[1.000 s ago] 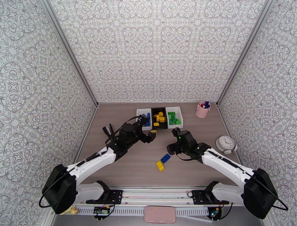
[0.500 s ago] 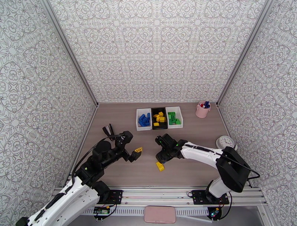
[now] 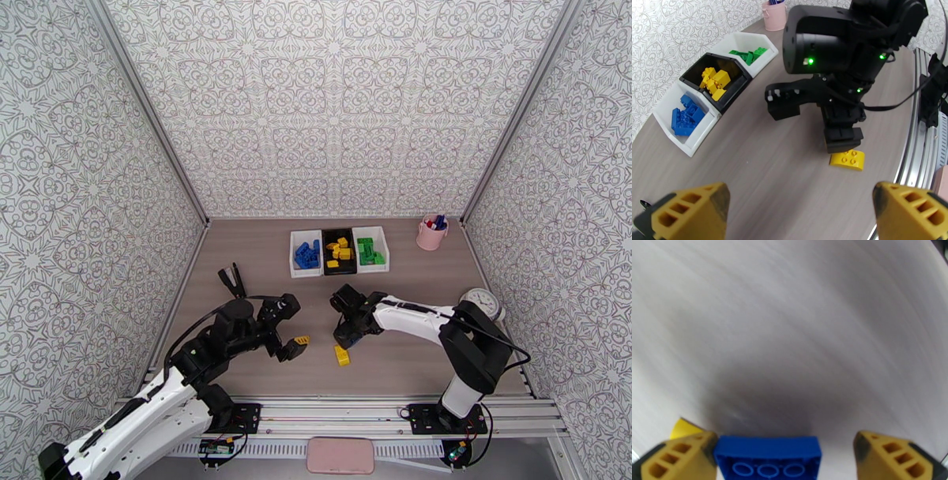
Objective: Sort the legos into containers by color
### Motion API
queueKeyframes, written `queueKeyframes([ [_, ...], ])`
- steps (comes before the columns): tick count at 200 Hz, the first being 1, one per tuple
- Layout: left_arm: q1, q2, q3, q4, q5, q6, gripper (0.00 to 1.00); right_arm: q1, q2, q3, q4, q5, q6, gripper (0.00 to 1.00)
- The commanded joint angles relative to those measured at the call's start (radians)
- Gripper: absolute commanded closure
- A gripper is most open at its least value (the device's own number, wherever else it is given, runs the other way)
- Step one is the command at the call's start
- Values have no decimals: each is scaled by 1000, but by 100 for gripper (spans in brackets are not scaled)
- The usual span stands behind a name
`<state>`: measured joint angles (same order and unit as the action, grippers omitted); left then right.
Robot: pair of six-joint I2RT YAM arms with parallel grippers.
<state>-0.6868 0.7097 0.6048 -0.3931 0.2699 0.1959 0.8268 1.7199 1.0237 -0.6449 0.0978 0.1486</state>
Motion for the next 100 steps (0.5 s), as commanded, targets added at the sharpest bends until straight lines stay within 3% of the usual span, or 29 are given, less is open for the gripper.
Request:
queueKeyframes([
  [1,-10,5,11,9,23,25,0,2,32,26,-60,37,18,10],
  [100,-17,13,-13,51,19,-2,0,-2,5,48,-45,36,26,42],
])
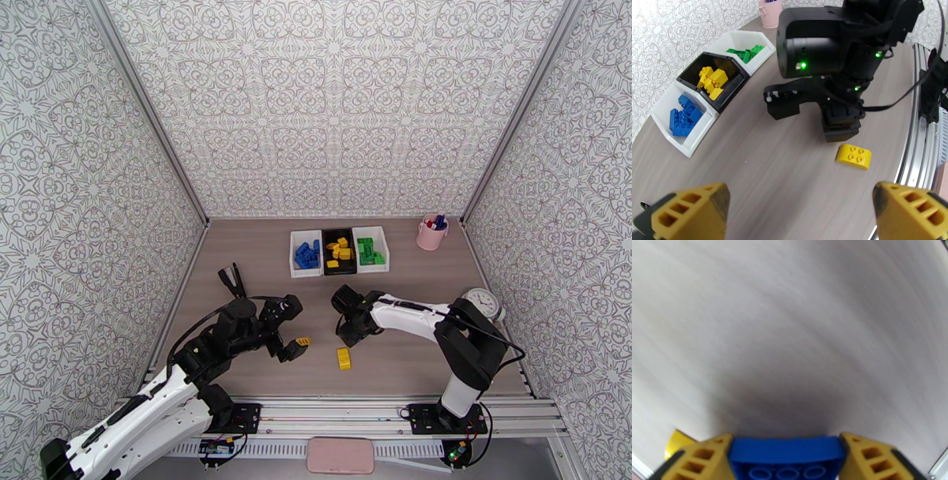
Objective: Sort the legos into containers by color
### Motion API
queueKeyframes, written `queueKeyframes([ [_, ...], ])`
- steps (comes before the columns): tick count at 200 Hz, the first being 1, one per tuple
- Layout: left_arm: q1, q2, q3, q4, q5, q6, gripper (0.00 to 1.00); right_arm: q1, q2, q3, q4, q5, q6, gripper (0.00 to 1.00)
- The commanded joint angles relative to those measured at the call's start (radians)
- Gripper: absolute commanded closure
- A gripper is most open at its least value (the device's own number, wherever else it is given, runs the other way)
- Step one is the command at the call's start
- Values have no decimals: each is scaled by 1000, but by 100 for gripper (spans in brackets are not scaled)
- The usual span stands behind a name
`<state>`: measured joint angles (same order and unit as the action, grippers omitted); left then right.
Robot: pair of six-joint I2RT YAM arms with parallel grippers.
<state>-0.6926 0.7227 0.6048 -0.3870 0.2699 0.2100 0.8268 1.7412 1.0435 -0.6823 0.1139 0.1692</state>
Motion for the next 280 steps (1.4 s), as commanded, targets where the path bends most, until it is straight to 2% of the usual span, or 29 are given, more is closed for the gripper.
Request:
queueKeyframes([
  [1,-11,0,-13,46,20,-17,0,-2,-17,28,-7,20,6,42],
  [48,-23,-15,-26,53,1,-42,0,-7,-82,41,79,39,17,43],
  [107,-27,-160,-72,39,-134,-142,0,-45,-88,102,420,29,30,43],
  [153,-27,-212,-100,54,-169,-170,0,-105,87,310,604,-21,-11,44],
  [178,-26,-213,-99,52,-188,-180,0,-127,210,423,726,-32,-18,48],
  [215,-27,-209,-102,68,-279,-245,0,-156,414,667,710,-59,25,48],
  [235,-27,-207,-106,81,-368,-290,0,-161,508,771,705,-54,42,48],
  [260,-22,-193,-107,88,-503,-338,0,-163,603,883,686,-33,49,48],
  [280,-10,-184,-106,88,-545,-355,0,-163,646,969,626,-25,38,44],
])
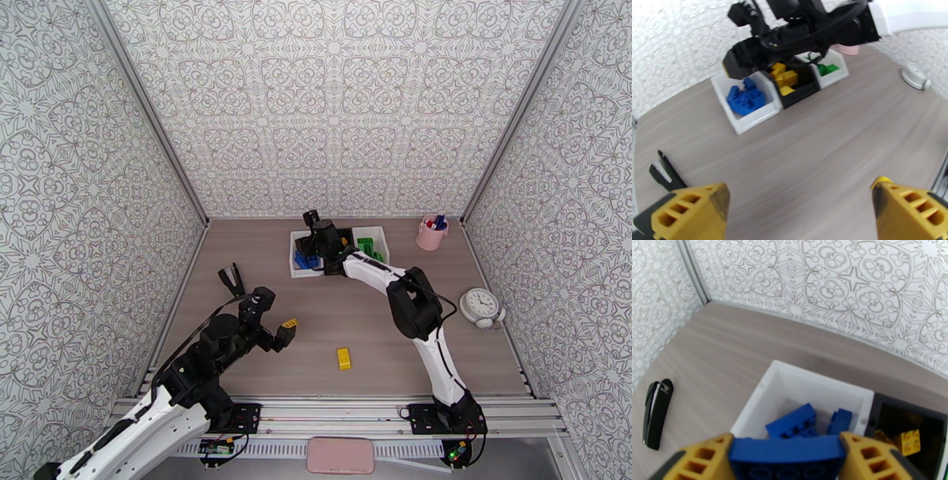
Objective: Sort the legos into containers by color
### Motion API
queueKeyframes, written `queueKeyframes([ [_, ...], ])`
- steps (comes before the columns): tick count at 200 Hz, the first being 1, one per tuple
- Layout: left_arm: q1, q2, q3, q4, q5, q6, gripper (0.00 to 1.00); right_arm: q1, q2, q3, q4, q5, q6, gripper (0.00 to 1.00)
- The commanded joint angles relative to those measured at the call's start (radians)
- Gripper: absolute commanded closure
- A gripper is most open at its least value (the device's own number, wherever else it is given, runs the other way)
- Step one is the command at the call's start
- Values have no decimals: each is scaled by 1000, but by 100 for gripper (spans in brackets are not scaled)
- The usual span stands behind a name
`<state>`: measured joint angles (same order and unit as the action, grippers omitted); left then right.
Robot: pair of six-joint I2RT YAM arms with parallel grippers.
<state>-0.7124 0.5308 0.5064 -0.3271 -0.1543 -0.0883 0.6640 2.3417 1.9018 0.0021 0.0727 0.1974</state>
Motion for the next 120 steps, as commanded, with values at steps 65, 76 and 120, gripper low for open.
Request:
queueKeyframes([
  [65,88,-5,-16,42,-9,-5,0,0,-99,37,-146,21,-8,13],
  [76,104,1,-13,37,32,6,0,0,-147,-30,-134,19,-3,9],
  [120,140,24,15,-23,258,106,1,10,-376,-366,-69,70,45,6],
])
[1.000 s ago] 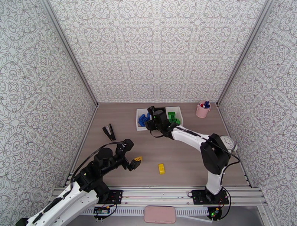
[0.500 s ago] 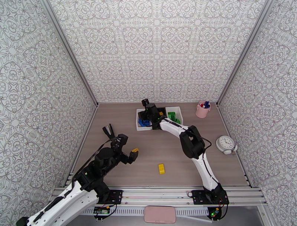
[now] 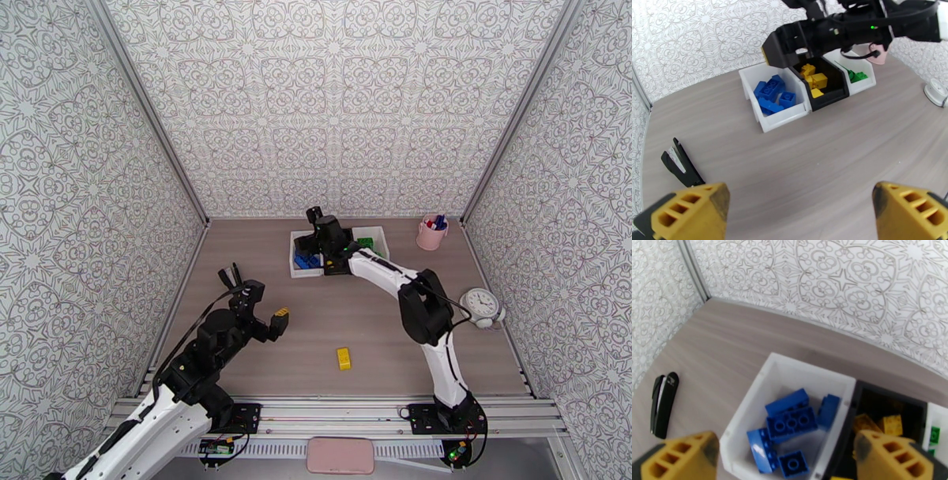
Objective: Sort the legos into containers by color
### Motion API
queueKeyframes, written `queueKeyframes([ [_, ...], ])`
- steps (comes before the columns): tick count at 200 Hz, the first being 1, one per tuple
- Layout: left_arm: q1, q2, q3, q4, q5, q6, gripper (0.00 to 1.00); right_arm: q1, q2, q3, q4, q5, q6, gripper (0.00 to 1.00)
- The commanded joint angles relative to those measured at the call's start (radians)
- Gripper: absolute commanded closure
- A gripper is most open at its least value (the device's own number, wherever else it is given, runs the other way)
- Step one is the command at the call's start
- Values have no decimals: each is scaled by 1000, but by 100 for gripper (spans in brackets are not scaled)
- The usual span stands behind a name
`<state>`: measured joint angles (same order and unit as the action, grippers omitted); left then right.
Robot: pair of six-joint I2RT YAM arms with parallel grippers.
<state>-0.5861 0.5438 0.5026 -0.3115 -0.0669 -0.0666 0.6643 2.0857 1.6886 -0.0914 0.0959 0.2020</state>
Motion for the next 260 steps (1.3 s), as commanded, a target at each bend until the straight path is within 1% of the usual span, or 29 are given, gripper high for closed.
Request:
queueKeyframes([
  [1,14,11,20,-40,176,88,1,10,-123,-162,26,50,42,6],
  [19,14,21,27,-65,257,145,0,26,-224,-295,10,101,85,6],
  [29,17,20,27,-73,303,172,0,40,-278,-364,-18,138,118,6],
  [34,17,19,25,-74,309,186,0,50,-305,-399,-31,154,135,6],
  [37,17,19,25,-74,340,194,0,56,-321,-417,-38,166,143,6],
  [43,18,17,21,-75,358,207,0,69,-355,-456,-55,188,161,6],
  [57,20,14,15,-79,413,245,0,99,-425,-533,-114,239,215,6],
  [74,22,13,11,-98,489,296,0,132,-502,-624,-198,254,299,7],
  [96,21,17,-1,-100,576,343,0,187,-578,-691,-346,279,382,7],
  [122,21,28,-17,-76,621,367,1,247,-634,-727,-474,274,498,8],
  [143,26,54,-21,-65,655,382,0,296,-644,-747,-539,240,591,9],
  [187,32,114,-25,-72,773,400,3,420,-610,-766,-620,173,743,10],
  [223,58,124,-38,-43,815,390,5,462,-540,-761,-621,106,774,12],
  [249,64,120,-45,-36,824,389,4,489,-463,-711,-652,105,771,13],
  [260,65,120,-45,-36,820,386,4,492,-437,-705,-649,99,777,16],
])
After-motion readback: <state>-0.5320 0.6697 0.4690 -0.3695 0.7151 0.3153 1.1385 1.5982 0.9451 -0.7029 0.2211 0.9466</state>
